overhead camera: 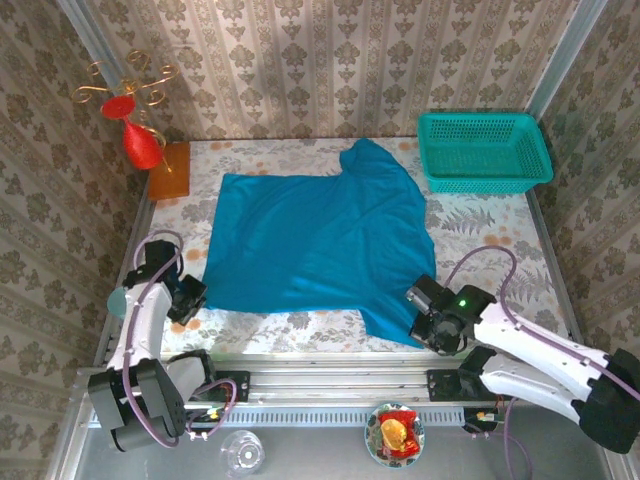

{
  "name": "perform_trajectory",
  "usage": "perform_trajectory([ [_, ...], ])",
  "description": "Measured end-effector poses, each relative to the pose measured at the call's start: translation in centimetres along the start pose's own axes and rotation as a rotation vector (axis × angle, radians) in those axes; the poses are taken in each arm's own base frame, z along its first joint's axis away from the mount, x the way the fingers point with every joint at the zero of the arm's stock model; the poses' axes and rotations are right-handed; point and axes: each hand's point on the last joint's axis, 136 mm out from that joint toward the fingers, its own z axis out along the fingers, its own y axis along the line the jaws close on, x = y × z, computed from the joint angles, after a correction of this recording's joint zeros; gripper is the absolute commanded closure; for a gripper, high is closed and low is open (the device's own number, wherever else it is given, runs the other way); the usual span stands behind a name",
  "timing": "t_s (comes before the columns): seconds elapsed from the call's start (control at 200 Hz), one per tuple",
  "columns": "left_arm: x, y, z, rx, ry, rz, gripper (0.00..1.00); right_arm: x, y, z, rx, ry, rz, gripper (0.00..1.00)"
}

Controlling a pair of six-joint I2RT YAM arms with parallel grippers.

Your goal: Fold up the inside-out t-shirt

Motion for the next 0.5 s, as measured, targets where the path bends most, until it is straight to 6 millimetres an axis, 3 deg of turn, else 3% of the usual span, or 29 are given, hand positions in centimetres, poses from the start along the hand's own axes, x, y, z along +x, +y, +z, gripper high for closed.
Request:
perform_trajectory([
  [0.24,0.1,0.0,-0.4,0.012,-0.013,-0.009,1.0,-2.3,2.8,-5.1,-0.083,-0.097,-0.017,1.0],
  [0.5,-1.0,-1.1,0.2,-0.003,0.012,-0.004,1.0,-8.1,5.8,-6.6,-0.073,-0.168,0.0,1.0],
])
